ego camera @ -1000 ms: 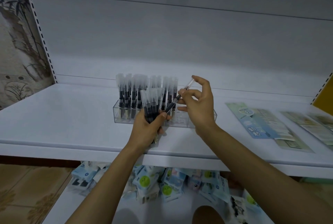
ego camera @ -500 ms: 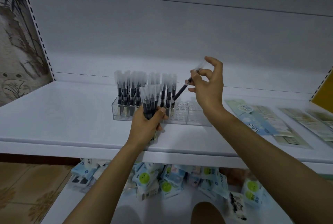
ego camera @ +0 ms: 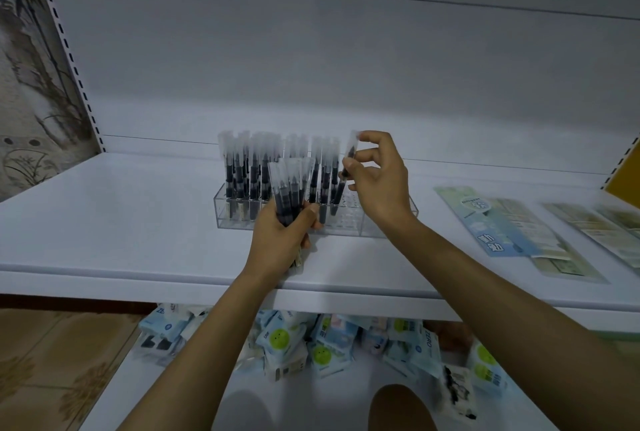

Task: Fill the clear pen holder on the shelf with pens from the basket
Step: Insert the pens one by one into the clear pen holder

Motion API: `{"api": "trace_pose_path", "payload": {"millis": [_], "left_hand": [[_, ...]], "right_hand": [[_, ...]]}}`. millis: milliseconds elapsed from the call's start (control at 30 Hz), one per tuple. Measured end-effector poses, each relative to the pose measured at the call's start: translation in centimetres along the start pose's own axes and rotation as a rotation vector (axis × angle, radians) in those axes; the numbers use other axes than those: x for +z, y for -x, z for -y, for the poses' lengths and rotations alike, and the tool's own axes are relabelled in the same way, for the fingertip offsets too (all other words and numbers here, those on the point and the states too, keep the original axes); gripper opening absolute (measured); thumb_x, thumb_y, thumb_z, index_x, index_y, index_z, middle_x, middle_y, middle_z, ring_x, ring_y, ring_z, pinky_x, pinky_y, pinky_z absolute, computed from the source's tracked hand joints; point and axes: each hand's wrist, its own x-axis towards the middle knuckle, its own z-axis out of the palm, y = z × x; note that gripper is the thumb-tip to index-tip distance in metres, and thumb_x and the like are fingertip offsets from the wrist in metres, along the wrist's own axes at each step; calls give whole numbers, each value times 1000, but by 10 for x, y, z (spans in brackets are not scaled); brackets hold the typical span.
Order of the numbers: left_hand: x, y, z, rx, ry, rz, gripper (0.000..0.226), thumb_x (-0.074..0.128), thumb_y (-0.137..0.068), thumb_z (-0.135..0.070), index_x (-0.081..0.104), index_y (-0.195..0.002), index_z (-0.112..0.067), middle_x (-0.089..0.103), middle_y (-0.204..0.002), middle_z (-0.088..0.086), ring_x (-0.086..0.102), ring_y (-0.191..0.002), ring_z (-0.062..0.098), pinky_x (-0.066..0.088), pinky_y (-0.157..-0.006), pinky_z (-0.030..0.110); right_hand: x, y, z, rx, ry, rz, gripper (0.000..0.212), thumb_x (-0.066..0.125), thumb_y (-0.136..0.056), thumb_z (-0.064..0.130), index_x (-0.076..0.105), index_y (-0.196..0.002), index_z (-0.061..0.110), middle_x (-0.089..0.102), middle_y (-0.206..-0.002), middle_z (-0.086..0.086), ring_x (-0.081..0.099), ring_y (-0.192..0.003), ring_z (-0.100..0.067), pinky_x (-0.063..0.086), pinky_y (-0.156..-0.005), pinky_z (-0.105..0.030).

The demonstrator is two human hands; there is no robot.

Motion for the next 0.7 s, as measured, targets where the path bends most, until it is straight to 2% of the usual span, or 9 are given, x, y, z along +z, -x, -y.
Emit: {"api": "trace_pose_path", "payload": {"millis": [200,333,433,533,700], "left_hand": [[0,-1,1,0,-8,-5,22,60,-93,-17,60,-93,5,66,-69,4,51,-46,7,44,-46,18],[0,0,0,10,-6,0,19,60,-93,-17,60,-92,2,65,-67,2,52,-47,6,43,-47,17],[0,0,0,9,-5,-1,19,60,-93,-17,60,-92,2,64,-66,1,52,-47,6,44,-47,17],[0,1,-1,7,-4,-1,20,60,-92,-18,60,-91,2,63,-64,-2,52,-47,6,44,-47,17],[0,2,-2,6,1,-3,20,61,-92,-17,60,-91,2,63,-65,0,52,-47,6,44,-47,17]], "right_hand": [[1,1,-6,-4,46,-8,33,61,-91,14,49,-121,25,64,-90,2,65,-83,-15,57,-79,-43],[1,2,-6,-33,85,14,36,59,-93,16,49,-125,26,61,-90,5,63,-83,-14,58,-78,-40],[2,2,-7,-54,98,36,36,59,-92,15,50,-125,26,59,-85,10,62,-80,-10,57,-74,-33],[4,6,-11,-74,150,50,28,61,-91,16,56,-118,21,58,-82,13,60,-73,-3,52,-67,-23],[5,8,-18,-44,158,-3,12,67,-87,22,63,-98,17,61,-82,11,58,-70,0,52,-69,-21]]}}
